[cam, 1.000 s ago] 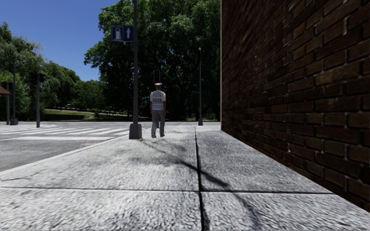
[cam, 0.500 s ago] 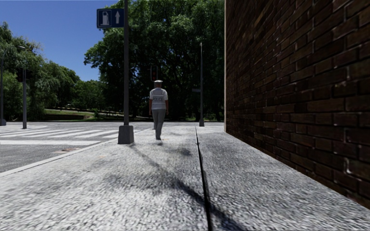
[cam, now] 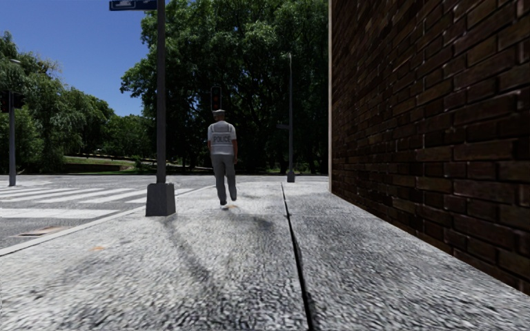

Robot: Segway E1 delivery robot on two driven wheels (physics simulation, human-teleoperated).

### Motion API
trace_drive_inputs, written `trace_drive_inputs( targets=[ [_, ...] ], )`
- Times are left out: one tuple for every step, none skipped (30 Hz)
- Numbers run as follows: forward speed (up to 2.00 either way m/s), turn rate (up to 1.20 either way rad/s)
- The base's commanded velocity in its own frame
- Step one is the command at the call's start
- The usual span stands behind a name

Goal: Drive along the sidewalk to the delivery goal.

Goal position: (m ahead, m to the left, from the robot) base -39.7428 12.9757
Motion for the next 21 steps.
trace_drive_inputs(
  targets=[
    [2.0,0.0],
    [2.0,0.0],
    [2.0,0.0],
    [2.0,0.0],
    [2.0,0.0],
    [2.0,0.0],
    [2.0,0.0],
    [2.0,0.0],
    [2.0,0.0],
    [2.0,0.0],
    [2.0,0.0],
    [2.0,0.0],
    [2.0,0.0],
    [2.0,0.0],
    [2.0,0.0],
    [2.0,0.0],
    [2.0,0.0],
    [2.0,0.0],
    [2.0,0.0],
    [2.0,0.0],
    [2.0,0.0]
  ],
)
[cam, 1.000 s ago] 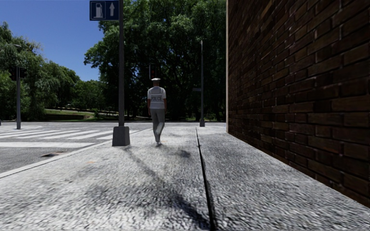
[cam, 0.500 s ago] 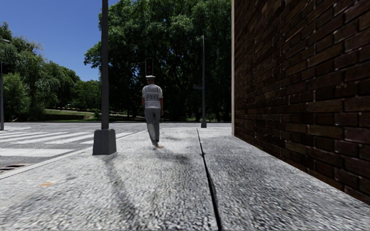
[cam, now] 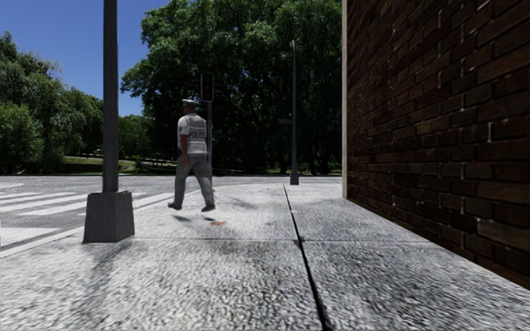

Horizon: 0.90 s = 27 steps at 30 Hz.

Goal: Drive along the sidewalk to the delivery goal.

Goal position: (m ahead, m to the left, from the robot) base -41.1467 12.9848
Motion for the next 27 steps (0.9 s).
trace_drive_inputs(
  targets=[
    [2.0,0.0],
    [2.0,0.0],
    [2.0,0.0],
    [2.0,0.0],
    [2.0,0.0],
    [2.0,0.0],
    [2.0,0.0],
    [2.0,0.0],
    [2.0,0.0],
    [2.0,0.0],
    [2.0,0.0],
    [2.0,0.0],
    [2.0,0.0],
    [2.0,0.0],
    [2.0,0.0],
    [2.0,0.0],
    [2.0,0.0],
    [2.0,0.0],
    [2.0,0.0],
    [2.0,0.04],
    [2.0,0.14],
    [2.0,0.14],
    [2.0,0.22],
    [2.0,0.32],
    [2.0,0.36],
    [2.0,0.4],
    [2.0,0.4]
  ],
)
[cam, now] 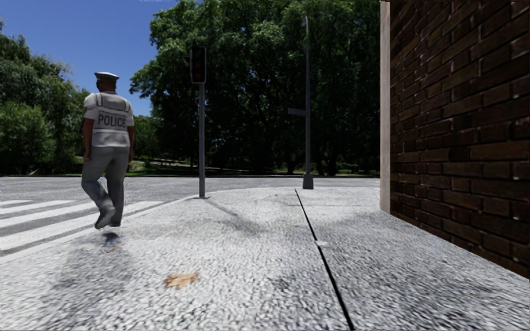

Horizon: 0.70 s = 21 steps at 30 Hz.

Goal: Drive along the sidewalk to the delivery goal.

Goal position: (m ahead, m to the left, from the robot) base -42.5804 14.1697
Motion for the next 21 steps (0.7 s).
trace_drive_inputs(
  targets=[
    [2.0,0.47],
    [2.0,0.53],
    [2.0,0.56],
    [2.0,0.56],
    [1.96,0.62],
    [1.95,0.66],
    [1.94,0.67],
    [1.94,0.68],
    [1.94,0.68],
    [1.94,0.68],
    [1.94,0.68],
    [1.94,0.68],
    [1.94,0.68],
    [1.94,0.69],
    [1.94,0.69],
    [1.94,0.69],
    [1.94,0.69],
    [1.94,0.7],
    [1.94,0.7],
    [1.94,0.7],
    [1.94,0.7]
  ],
)
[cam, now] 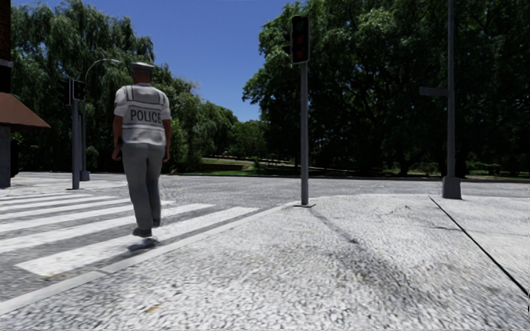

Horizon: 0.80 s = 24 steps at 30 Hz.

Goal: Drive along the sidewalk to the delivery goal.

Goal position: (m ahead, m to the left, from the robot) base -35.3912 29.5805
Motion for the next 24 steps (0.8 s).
trace_drive_inputs(
  targets=[
    [1.94,0.7],
    [1.94,0.7],
    [1.94,0.7],
    [1.94,0.7],
    [1.94,0.7],
    [1.94,0.7],
    [1.94,0.7],
    [1.94,0.7],
    [1.94,0.7],
    [1.94,0.7],
    [1.94,0.7],
    [1.94,0.7],
    [1.94,0.7],
    [1.94,0.7],
    [1.94,0.7],
    [1.94,0.7],
    [1.94,0.7],
    [1.94,0.7],
    [1.94,0.7],
    [1.94,0.7],
    [1.94,0.7],
    [1.93,0.7],
    [1.93,0.7],
    [1.9,0.7]
  ],
)
